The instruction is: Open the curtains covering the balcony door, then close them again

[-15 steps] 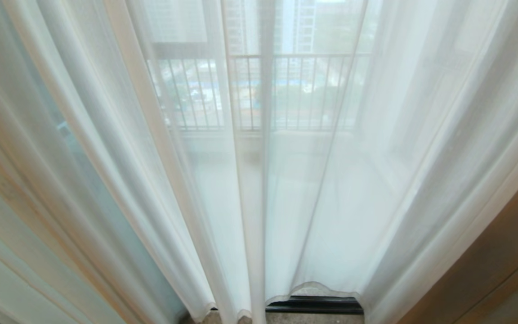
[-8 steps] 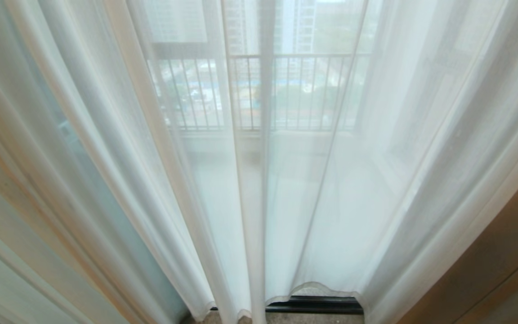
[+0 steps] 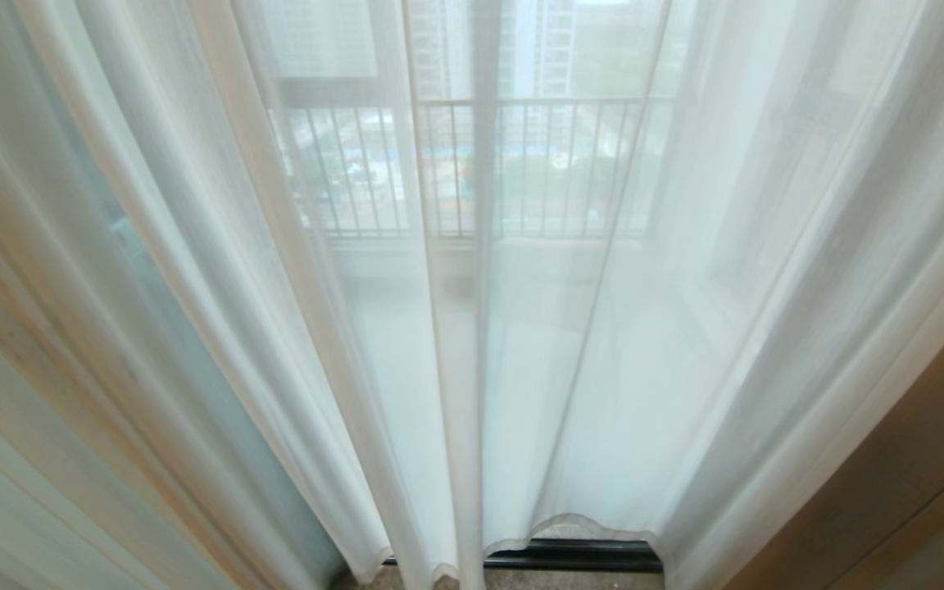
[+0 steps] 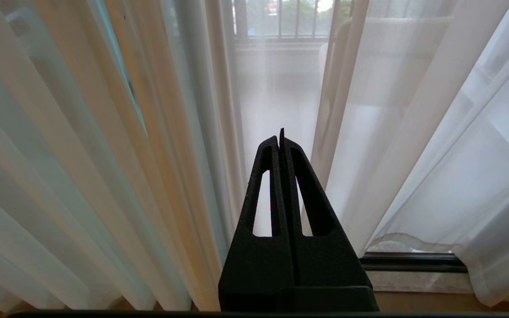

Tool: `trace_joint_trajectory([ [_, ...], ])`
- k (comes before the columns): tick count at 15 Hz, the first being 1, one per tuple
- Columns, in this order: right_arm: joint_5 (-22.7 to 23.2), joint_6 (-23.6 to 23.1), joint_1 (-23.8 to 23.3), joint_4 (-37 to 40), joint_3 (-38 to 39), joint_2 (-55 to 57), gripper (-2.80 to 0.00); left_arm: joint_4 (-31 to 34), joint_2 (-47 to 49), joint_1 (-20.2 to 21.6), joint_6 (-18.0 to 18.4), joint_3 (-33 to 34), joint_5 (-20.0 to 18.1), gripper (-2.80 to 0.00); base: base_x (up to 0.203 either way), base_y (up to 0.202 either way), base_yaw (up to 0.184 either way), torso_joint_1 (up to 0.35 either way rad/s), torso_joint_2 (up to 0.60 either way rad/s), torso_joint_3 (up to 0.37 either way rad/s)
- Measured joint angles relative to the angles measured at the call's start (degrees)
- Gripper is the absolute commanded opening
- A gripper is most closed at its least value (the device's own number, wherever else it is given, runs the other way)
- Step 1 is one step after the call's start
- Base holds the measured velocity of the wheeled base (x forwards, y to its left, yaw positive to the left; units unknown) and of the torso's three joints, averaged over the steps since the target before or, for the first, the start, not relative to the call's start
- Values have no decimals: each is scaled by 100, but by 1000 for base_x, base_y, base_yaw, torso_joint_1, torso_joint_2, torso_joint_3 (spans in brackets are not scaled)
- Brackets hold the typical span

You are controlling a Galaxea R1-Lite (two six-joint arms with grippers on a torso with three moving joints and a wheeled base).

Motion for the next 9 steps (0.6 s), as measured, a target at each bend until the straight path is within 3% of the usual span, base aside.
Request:
trace_joint_trajectory([
  [9,-9,91,2,-1,0,0,-280,-1,-2,-2,0,0,3,-280,0,0,0,0,0,0],
])
